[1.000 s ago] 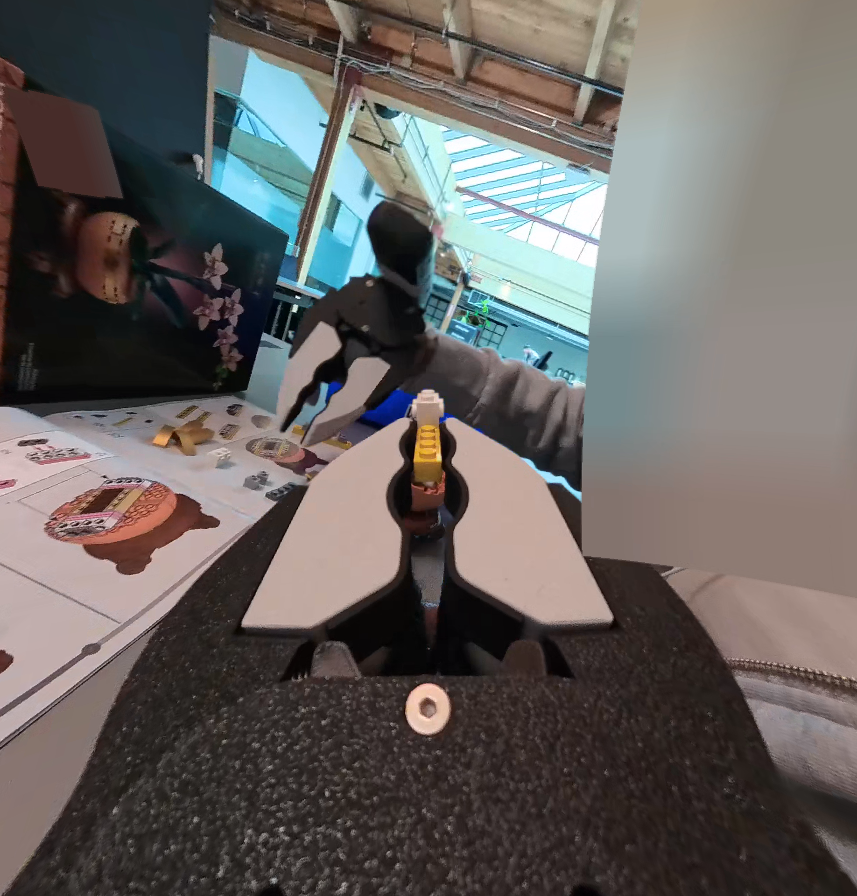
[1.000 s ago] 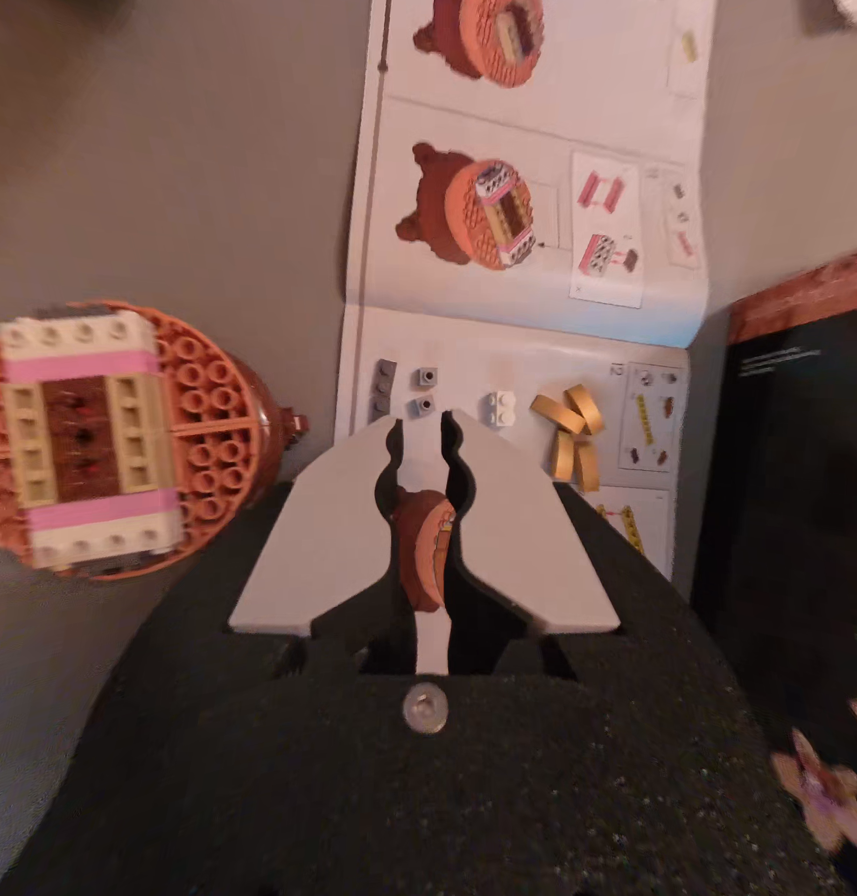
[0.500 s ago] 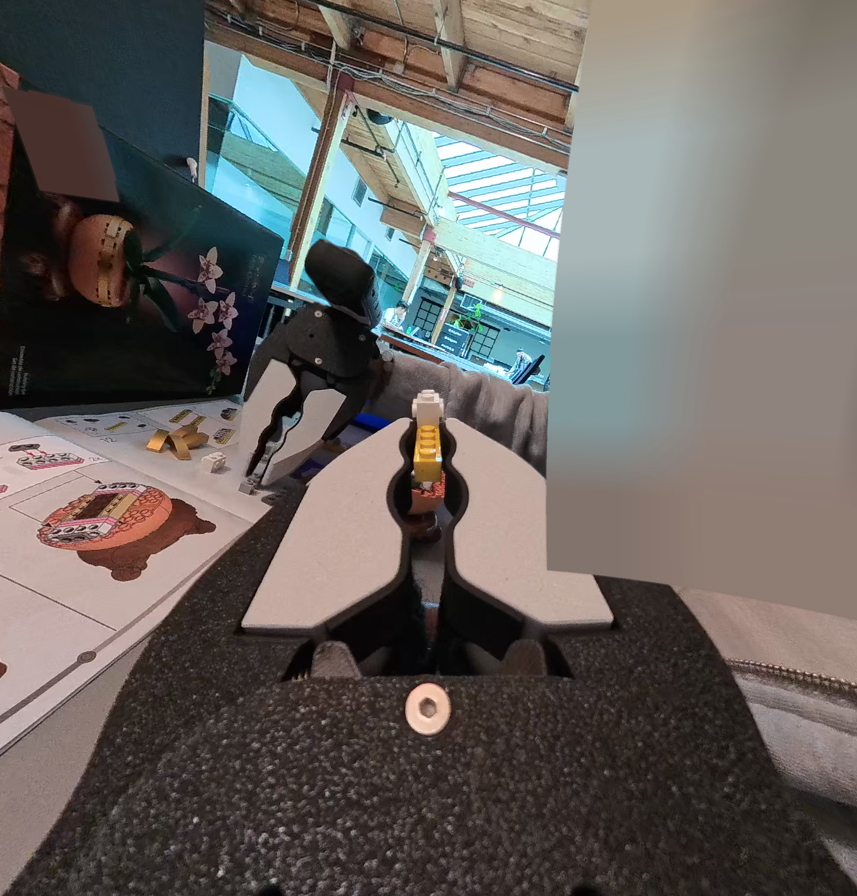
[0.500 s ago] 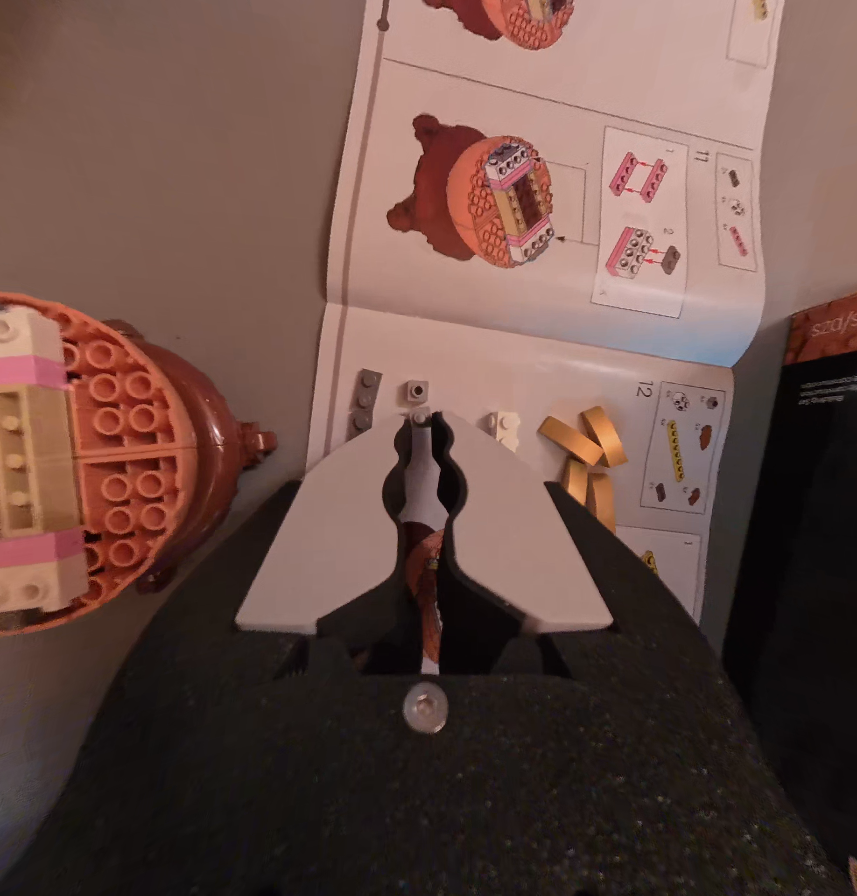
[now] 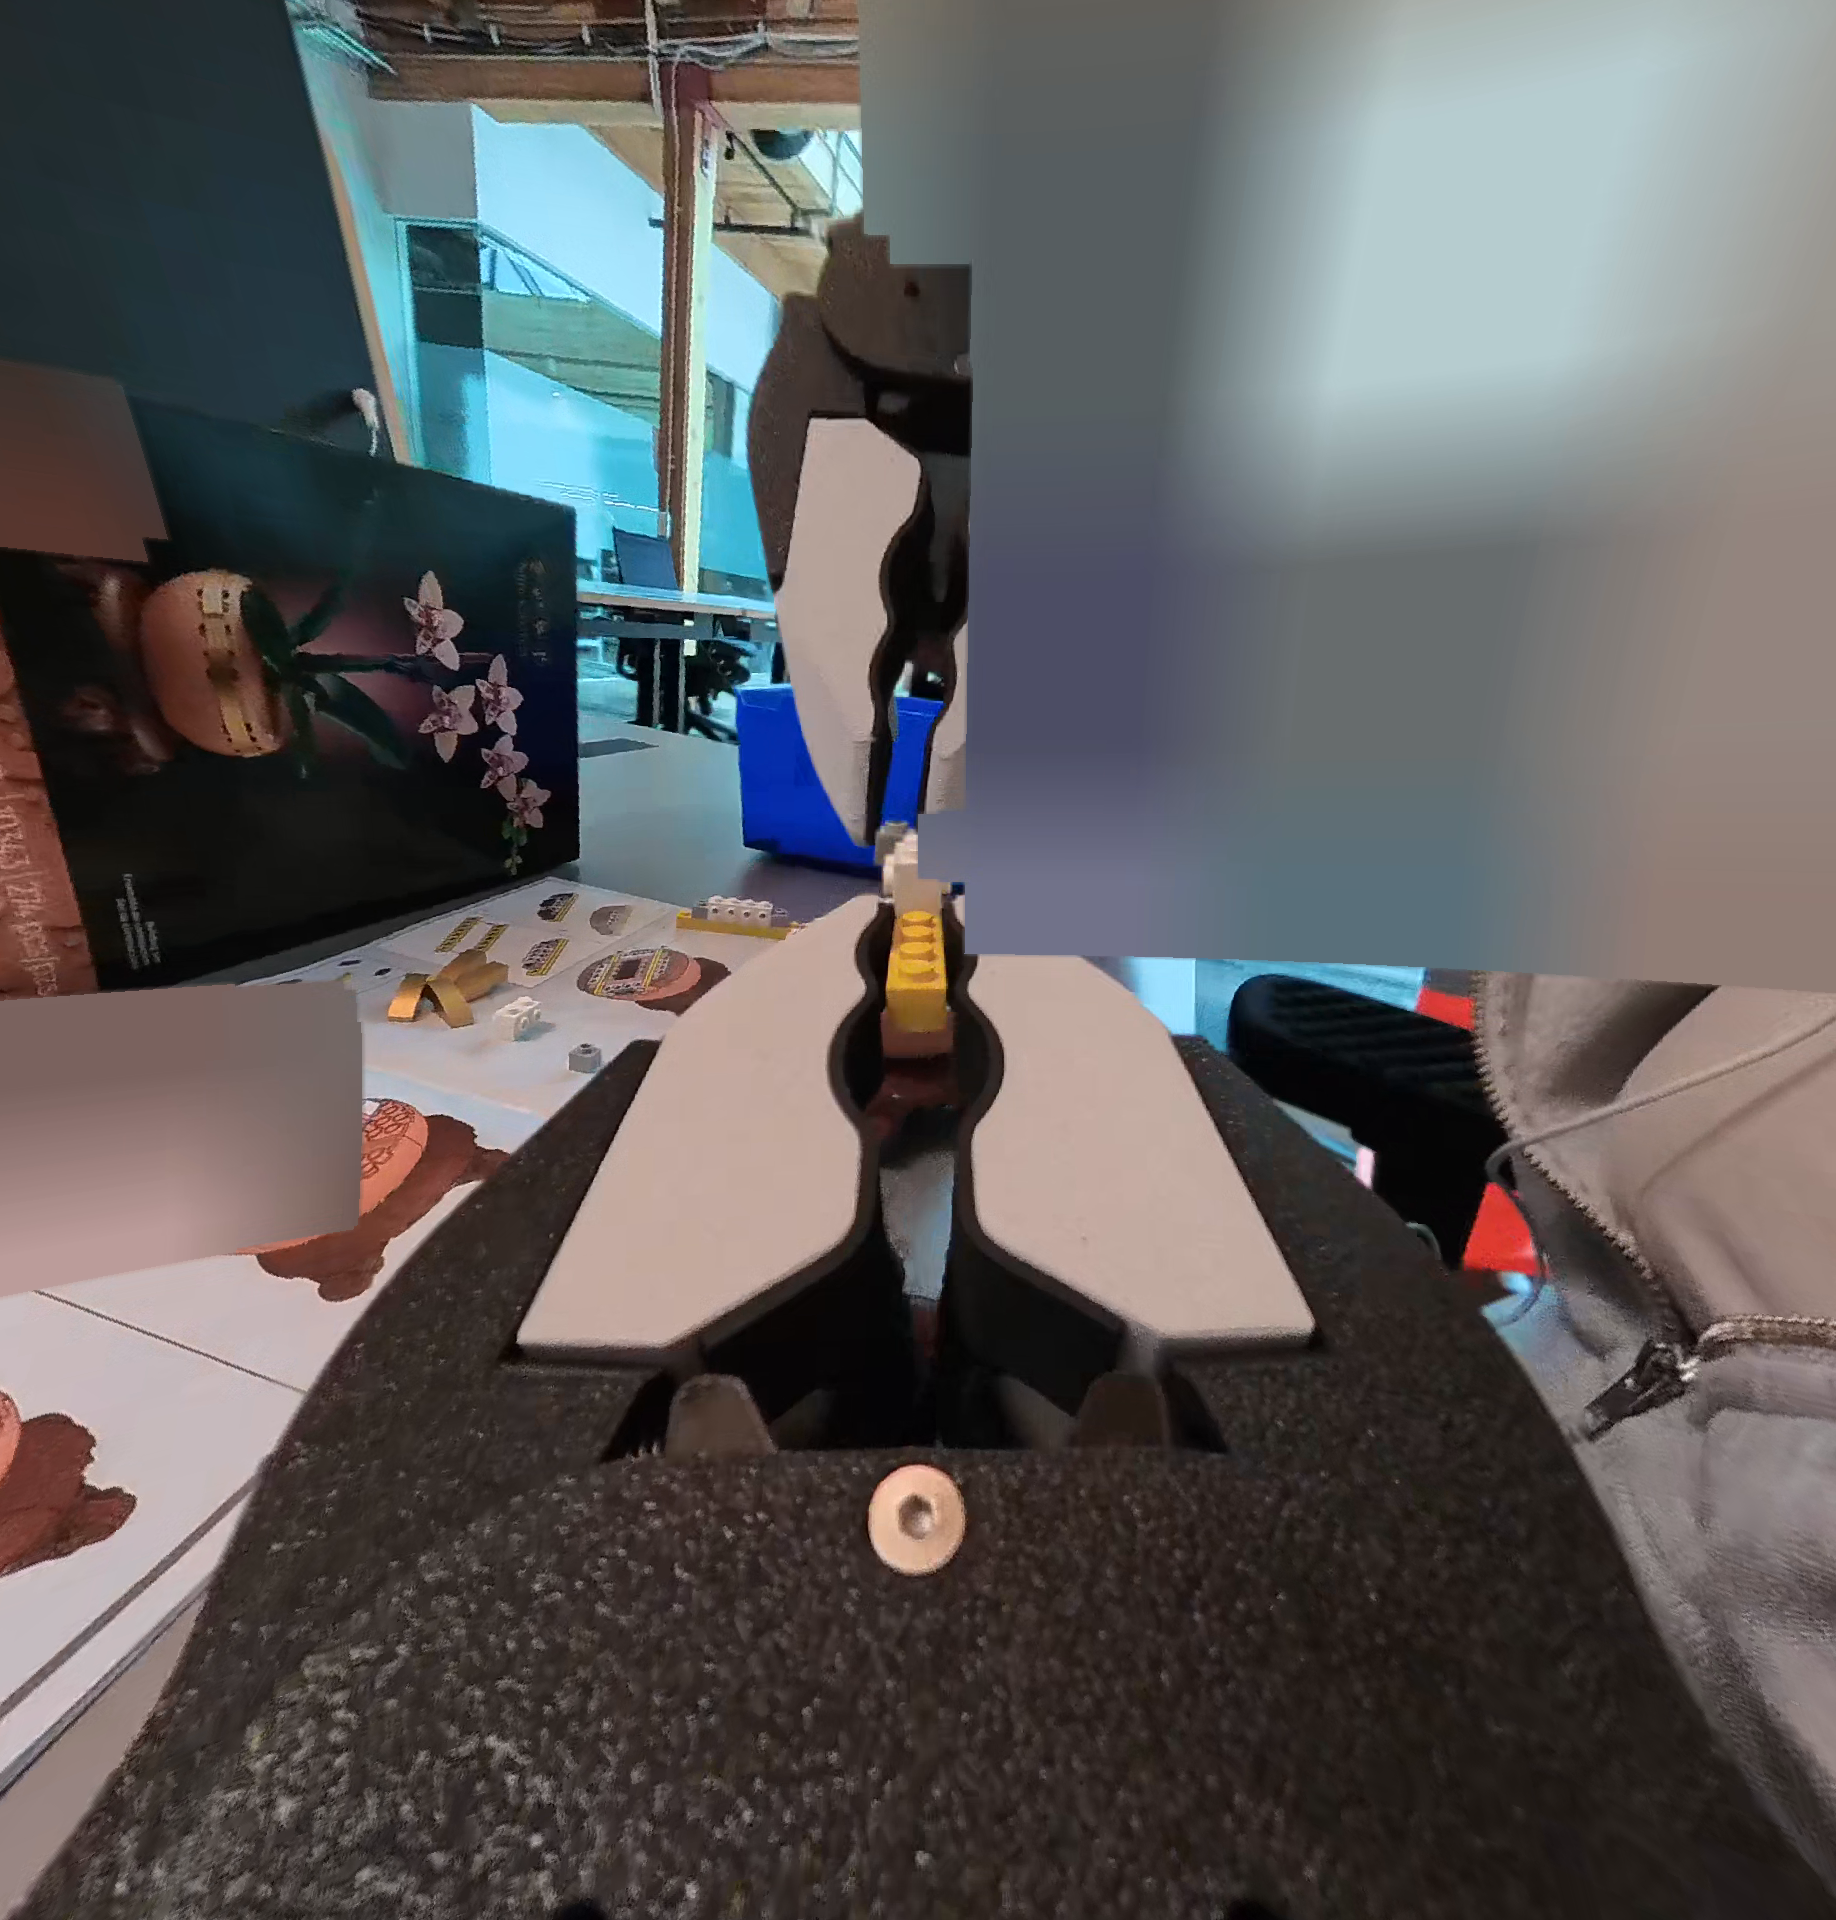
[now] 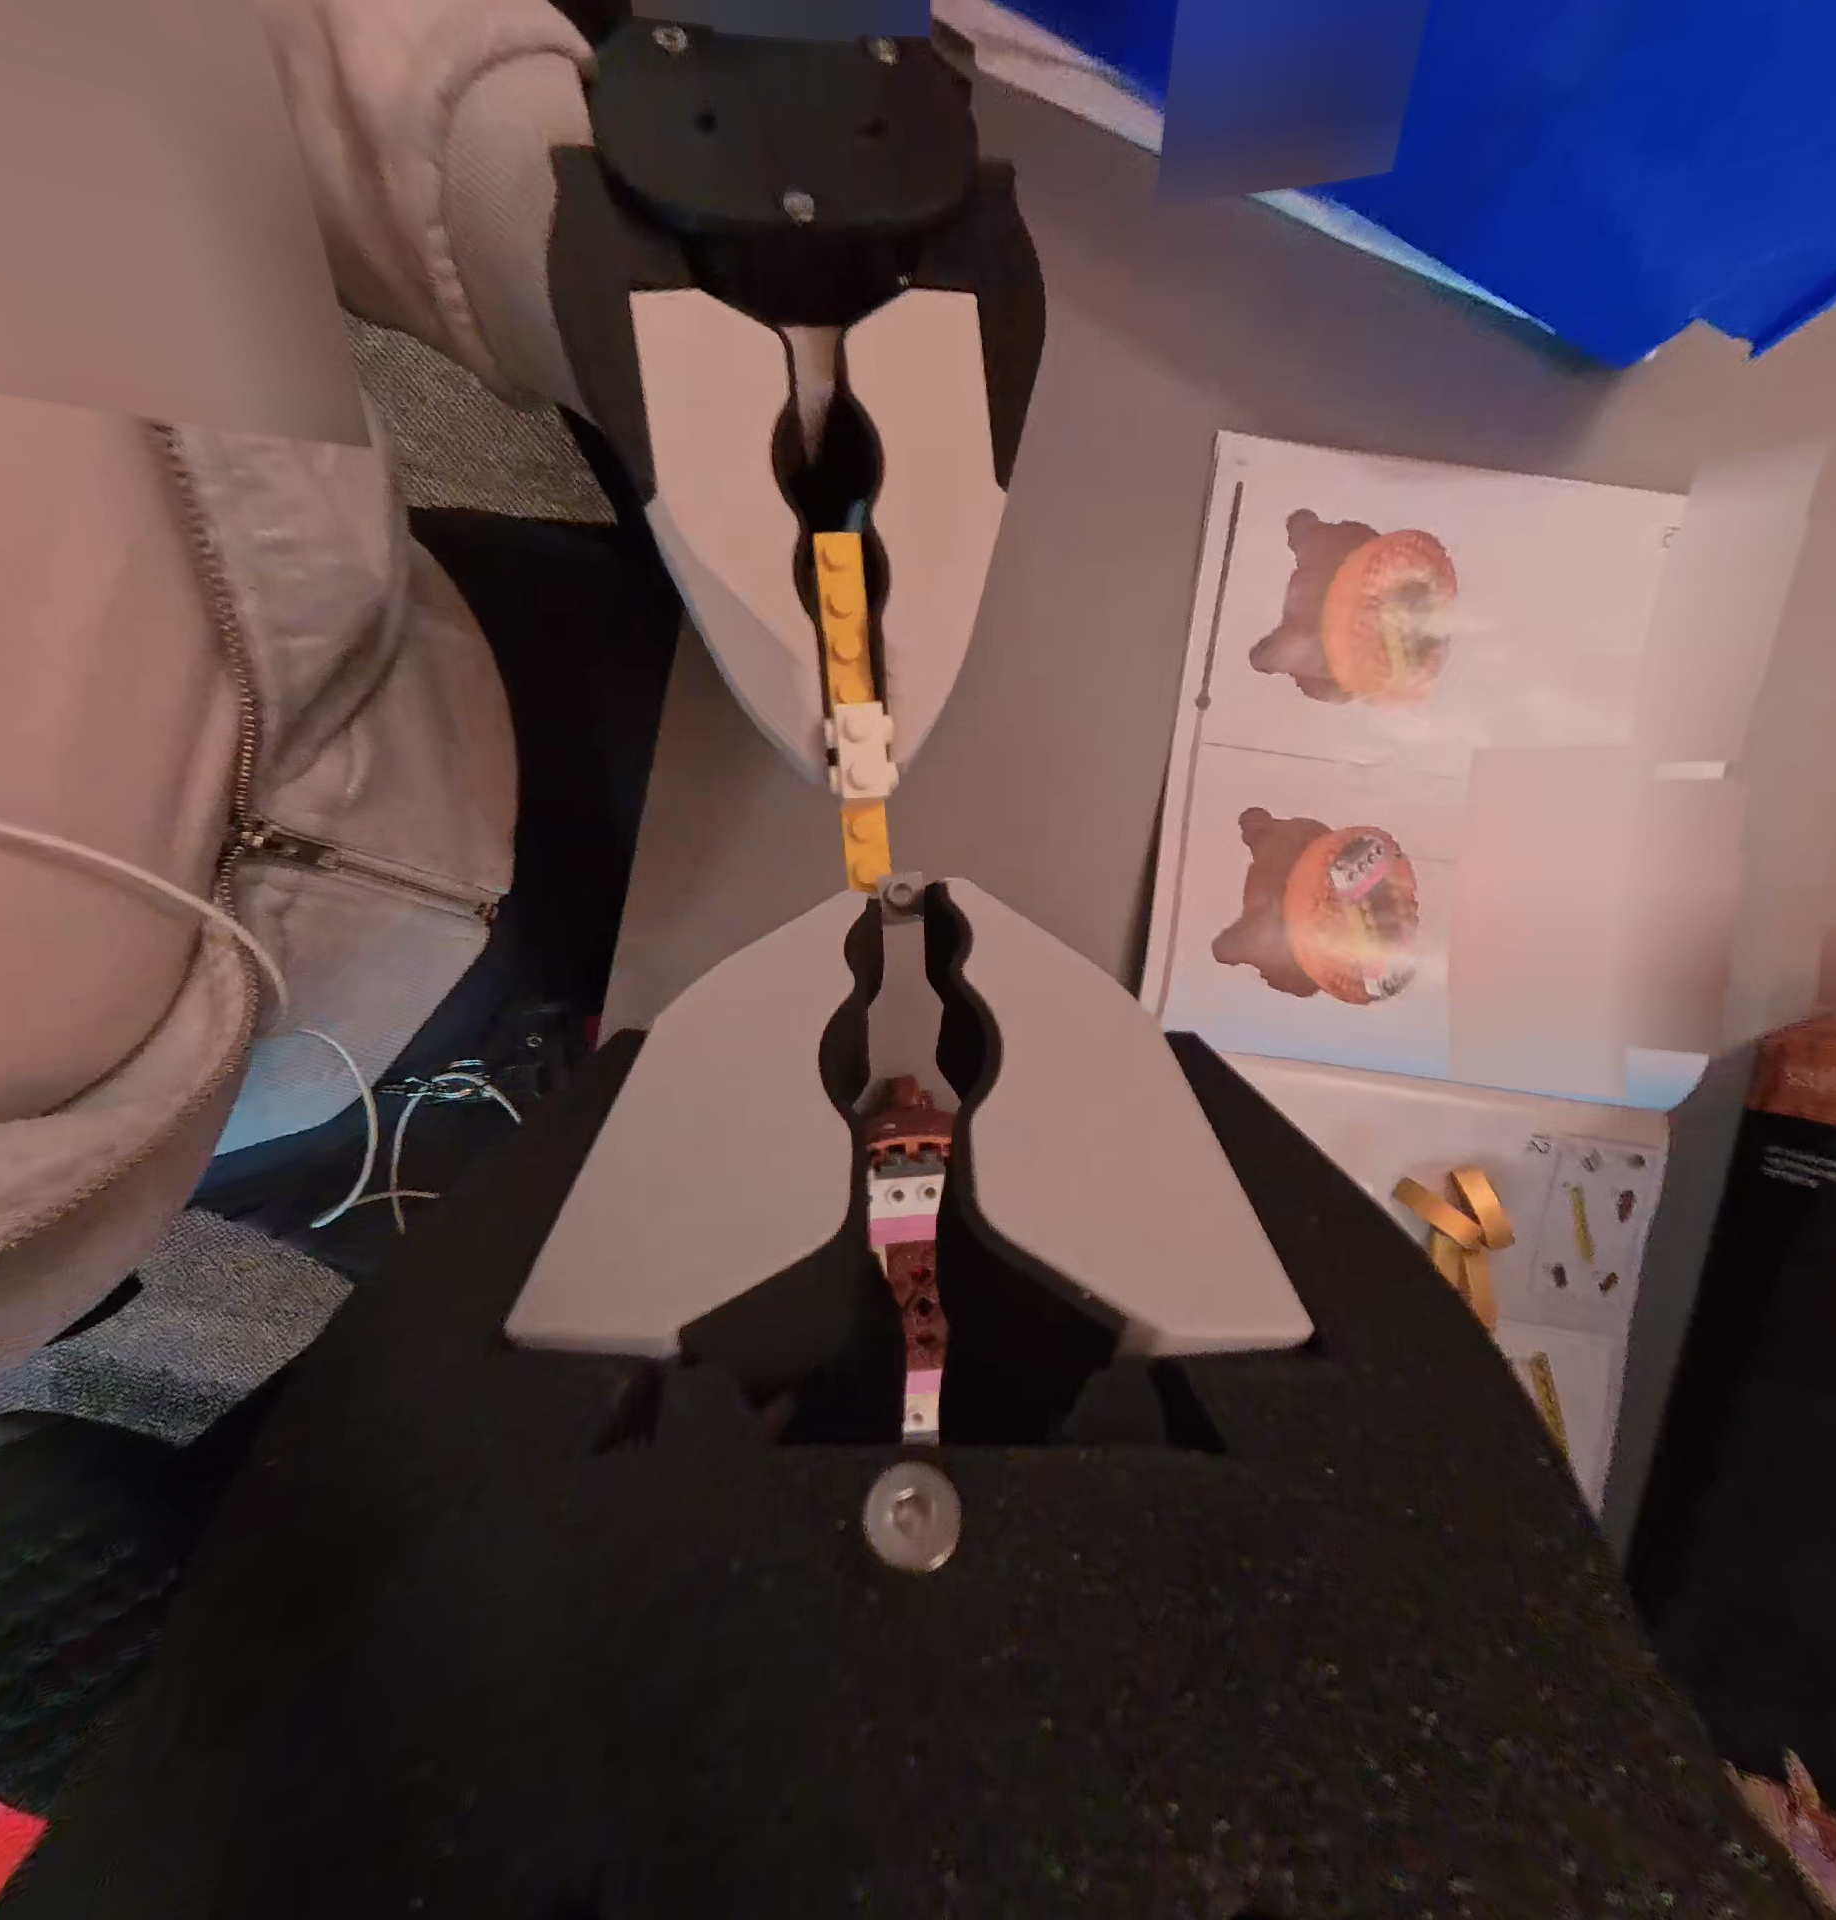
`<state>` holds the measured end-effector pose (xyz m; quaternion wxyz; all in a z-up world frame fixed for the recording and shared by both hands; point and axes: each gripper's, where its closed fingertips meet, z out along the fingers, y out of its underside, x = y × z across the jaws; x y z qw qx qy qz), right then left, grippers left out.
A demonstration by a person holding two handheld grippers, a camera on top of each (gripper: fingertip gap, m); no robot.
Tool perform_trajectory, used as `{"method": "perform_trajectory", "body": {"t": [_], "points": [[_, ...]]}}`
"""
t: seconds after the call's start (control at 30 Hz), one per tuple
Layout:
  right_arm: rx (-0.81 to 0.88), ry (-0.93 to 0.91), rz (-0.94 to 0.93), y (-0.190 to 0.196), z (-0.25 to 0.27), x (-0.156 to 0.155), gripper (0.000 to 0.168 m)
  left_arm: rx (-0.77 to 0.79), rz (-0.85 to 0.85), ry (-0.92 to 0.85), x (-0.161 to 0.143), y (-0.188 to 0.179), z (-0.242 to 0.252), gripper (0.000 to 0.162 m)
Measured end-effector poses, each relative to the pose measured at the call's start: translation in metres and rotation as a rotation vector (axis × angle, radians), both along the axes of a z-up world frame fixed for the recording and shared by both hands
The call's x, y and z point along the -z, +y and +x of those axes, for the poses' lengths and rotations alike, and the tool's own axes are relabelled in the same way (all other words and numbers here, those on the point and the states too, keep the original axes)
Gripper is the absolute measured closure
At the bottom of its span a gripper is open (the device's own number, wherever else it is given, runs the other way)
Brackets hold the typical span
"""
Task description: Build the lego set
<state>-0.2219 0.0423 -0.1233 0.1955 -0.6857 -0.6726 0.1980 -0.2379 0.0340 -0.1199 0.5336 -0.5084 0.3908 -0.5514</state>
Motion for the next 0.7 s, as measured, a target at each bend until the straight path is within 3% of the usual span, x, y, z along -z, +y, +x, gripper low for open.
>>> {"method": "perform_trajectory", "body": {"t": [0.7], "points": [[0.018, -0.026, -0.005, -0.005, -0.013, -0.004, 0.161, -0.008, 0.002, -0.024, -0.003, 0.0, -0.001, 0.155]]}}
